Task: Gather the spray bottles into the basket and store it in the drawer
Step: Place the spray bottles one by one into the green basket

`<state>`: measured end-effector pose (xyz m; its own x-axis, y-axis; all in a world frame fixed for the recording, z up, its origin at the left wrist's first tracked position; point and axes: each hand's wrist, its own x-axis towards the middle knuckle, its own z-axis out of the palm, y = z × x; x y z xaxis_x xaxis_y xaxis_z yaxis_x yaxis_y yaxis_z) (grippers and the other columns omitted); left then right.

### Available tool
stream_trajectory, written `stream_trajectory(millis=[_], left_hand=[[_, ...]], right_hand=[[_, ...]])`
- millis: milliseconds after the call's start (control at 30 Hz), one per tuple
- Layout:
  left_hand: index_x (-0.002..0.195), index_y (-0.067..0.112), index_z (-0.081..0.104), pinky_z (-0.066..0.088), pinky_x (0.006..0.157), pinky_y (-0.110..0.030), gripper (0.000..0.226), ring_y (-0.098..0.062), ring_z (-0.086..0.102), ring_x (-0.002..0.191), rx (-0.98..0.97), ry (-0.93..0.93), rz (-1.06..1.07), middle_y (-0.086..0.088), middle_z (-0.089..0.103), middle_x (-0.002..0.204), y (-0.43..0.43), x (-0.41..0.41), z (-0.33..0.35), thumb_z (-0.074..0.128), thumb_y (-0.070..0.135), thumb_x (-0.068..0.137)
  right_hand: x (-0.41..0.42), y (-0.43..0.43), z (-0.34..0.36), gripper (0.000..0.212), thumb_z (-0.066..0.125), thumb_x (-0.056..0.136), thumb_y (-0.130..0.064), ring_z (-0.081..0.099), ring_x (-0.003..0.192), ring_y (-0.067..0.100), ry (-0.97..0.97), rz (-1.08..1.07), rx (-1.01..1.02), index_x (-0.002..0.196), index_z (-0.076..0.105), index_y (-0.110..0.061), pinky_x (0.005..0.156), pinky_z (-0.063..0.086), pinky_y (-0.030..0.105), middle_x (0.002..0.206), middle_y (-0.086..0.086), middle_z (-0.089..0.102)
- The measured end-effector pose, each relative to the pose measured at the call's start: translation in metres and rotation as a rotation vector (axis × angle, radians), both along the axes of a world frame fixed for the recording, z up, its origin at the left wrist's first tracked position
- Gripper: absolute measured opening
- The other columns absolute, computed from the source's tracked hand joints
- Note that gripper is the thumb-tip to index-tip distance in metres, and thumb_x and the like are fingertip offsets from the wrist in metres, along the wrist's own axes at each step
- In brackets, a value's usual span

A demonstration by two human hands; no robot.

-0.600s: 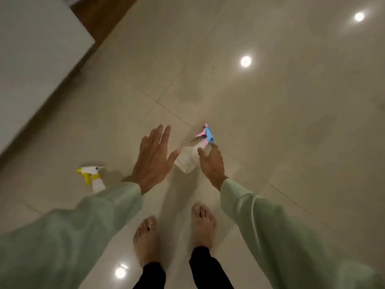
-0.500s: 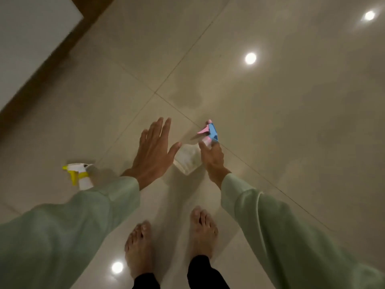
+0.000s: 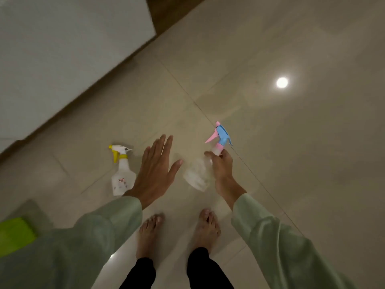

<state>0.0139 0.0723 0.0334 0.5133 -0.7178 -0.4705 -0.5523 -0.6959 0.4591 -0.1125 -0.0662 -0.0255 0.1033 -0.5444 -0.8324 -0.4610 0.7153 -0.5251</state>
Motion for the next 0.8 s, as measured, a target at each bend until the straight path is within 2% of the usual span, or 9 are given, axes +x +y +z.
stream_trajectory(millis=[67, 167, 300, 367, 433, 500, 567, 700, 800], left_hand=[[0.156, 0.02, 0.013, 0.009, 0.123, -0.042, 0.069, -0.022, 0.011, 0.152, -0.019, -0.027, 0.068, -0.005, 0.011, 0.165, 0.028, 0.011, 0.038, 0.042, 0.045, 0.098], [0.155, 0.02, 0.014, 0.013, 0.122, -0.044, 0.068, -0.021, 0.013, 0.151, -0.036, -0.075, 0.153, -0.004, 0.014, 0.164, 0.074, 0.03, 0.087, 0.042, 0.046, 0.098], [0.155, 0.023, 0.01, 0.011, 0.123, -0.042, 0.068, -0.018, 0.012, 0.151, -0.051, -0.106, 0.271, -0.001, 0.011, 0.165, 0.149, 0.055, 0.133, 0.04, 0.047, 0.099], [0.155, 0.024, 0.009, 0.011, 0.123, -0.042, 0.069, -0.019, 0.012, 0.151, -0.055, -0.128, 0.333, -0.001, 0.011, 0.165, 0.194, 0.066, 0.15, 0.04, 0.048, 0.099], [0.155, 0.024, 0.008, 0.012, 0.123, -0.043, 0.07, -0.019, 0.013, 0.151, -0.062, -0.14, 0.398, -0.002, 0.011, 0.165, 0.244, 0.078, 0.162, 0.038, 0.05, 0.098], [0.155, 0.023, 0.008, 0.013, 0.123, -0.044, 0.07, -0.02, 0.012, 0.152, -0.078, -0.14, 0.449, -0.002, 0.011, 0.165, 0.294, 0.087, 0.169, 0.038, 0.05, 0.098], [0.155, 0.023, 0.008, 0.013, 0.123, -0.044, 0.07, -0.02, 0.012, 0.152, -0.083, -0.133, 0.512, -0.003, 0.011, 0.165, 0.354, 0.099, 0.174, 0.038, 0.051, 0.098], [0.155, 0.02, 0.012, 0.015, 0.122, -0.045, 0.07, -0.022, 0.017, 0.151, -0.082, -0.14, 0.636, -0.005, 0.016, 0.164, 0.463, 0.121, 0.181, 0.041, 0.048, 0.098], [0.155, 0.019, 0.011, 0.015, 0.122, -0.046, 0.07, -0.024, 0.015, 0.151, -0.066, -0.126, 0.695, -0.006, 0.015, 0.164, 0.54, 0.139, 0.173, 0.042, 0.045, 0.099]], right_hand=[[0.016, 0.018, 0.042, 0.025, 0.074, 0.082, -0.016, 0.061, 0.079, 0.022, -0.037, 0.09, -0.042, 0.103, 0.063, -0.008, 0.076, 0.051, 0.038, 0.09, 0.004, 0.064], [0.042, 0.049, 0.096, 0.022, 0.075, 0.083, -0.017, 0.059, 0.078, 0.019, -0.105, 0.216, -0.138, 0.096, 0.058, -0.012, 0.074, 0.049, 0.035, 0.087, 0.001, 0.061], [0.082, 0.112, 0.154, 0.024, 0.075, 0.085, -0.017, 0.066, 0.089, 0.033, -0.179, 0.352, -0.195, 0.101, 0.058, -0.012, 0.083, 0.055, 0.047, 0.094, 0.011, 0.068], [0.102, 0.153, 0.176, 0.024, 0.074, 0.087, -0.016, 0.068, 0.097, 0.033, -0.227, 0.424, -0.221, 0.107, 0.06, -0.014, 0.086, 0.055, 0.049, 0.102, 0.01, 0.071], [0.121, 0.201, 0.192, 0.028, 0.073, 0.089, -0.015, 0.069, 0.097, 0.022, -0.279, 0.508, -0.267, 0.114, 0.061, -0.017, 0.083, 0.056, 0.041, 0.105, 0.003, 0.072], [0.138, 0.247, 0.202, 0.031, 0.071, 0.089, -0.014, 0.066, 0.088, 0.007, -0.317, 0.576, -0.296, 0.119, 0.062, -0.022, 0.076, 0.054, 0.026, 0.101, -0.005, 0.071], [0.161, 0.305, 0.21, 0.031, 0.07, 0.09, -0.013, 0.062, 0.082, -0.001, -0.321, 0.625, -0.286, 0.118, 0.064, -0.021, 0.074, 0.05, 0.02, 0.096, -0.008, 0.069], [0.2, 0.412, 0.214, 0.013, 0.073, 0.088, -0.015, 0.066, 0.089, 0.01, -0.306, 0.679, -0.266, 0.101, 0.069, -0.015, 0.083, 0.053, 0.032, 0.093, -0.002, 0.072], [0.226, 0.489, 0.206, 0.024, 0.08, 0.084, -0.017, 0.07, 0.096, 0.015, -0.296, 0.736, -0.314, 0.105, 0.073, -0.01, 0.084, 0.052, 0.027, 0.099, 0.004, 0.076]])
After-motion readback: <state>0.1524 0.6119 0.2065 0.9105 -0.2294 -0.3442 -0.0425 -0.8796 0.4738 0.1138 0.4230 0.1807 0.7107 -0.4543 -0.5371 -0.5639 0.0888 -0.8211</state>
